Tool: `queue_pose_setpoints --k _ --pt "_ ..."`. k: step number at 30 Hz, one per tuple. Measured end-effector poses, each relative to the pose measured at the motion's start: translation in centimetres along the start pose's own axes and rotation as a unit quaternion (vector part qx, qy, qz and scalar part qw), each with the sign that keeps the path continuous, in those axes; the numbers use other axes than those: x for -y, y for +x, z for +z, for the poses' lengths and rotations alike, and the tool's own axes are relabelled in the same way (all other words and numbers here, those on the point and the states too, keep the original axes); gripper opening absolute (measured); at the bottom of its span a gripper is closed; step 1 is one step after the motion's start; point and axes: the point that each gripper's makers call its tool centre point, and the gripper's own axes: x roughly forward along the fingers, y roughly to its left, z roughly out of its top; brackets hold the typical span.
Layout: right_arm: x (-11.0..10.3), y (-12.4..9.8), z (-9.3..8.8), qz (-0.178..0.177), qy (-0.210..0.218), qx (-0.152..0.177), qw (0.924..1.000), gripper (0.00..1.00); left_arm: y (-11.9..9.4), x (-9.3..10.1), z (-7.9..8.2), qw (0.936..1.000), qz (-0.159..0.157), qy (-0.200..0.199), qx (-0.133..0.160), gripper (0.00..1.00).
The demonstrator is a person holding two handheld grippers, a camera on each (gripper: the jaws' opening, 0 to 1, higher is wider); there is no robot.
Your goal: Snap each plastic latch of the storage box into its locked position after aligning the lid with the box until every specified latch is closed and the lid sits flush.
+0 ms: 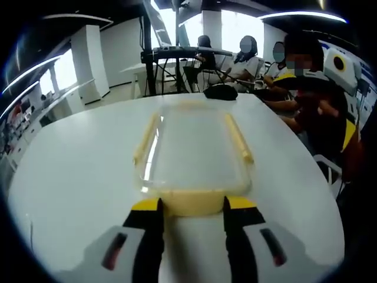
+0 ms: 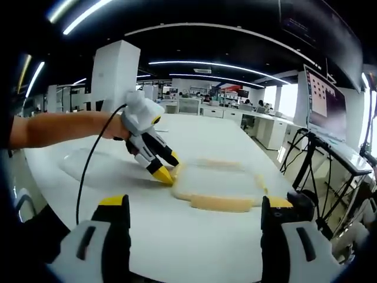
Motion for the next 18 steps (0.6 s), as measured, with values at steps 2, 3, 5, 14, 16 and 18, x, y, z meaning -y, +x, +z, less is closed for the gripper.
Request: queue_pose_setpoints --k 2,3,5,14,16,18 --pt "0.0 0.1 -0.1 -0.001 -0.001 -0.001 1.0 0.92 0.0 0.0 -0.1 1.0 0.002 -0.004 -0.004 0.39" --pt "0.1 0.1 -0.1 -0.001 -0.002 -0.002 1.0 0.92 0.0 -0.1 -0.1 0.9999 0.004 -0.005 -0.009 0.39" --pt "0.2 0.3 -0.3 -0.001 -0.002 -0.005 1.0 0.92 0.1 -0.1 -0.2 0.9998 0.006 -0.006 -0.018 0.39" --pt "1.0 0.1 -0.3 -0.013 -0.001 -0.002 0.9999 0.92 0.4 -0.4 -0.2 0.9999 0.003 -0.004 -0.013 0.39" --pt "1.3 0.1 -0.5 -0.018 0.003 -0.003 0.9998 0.91 0.4 -0.4 -0.2 0.9999 0.002 -0.004 -0.013 0.39" --pt "1.5 0.2 -0.6 -0.021 0.004 -0.004 0.9998 0.9 0.4 -0.5 -0.2 0.9999 0.001 -0.002 -0.012 0.39"
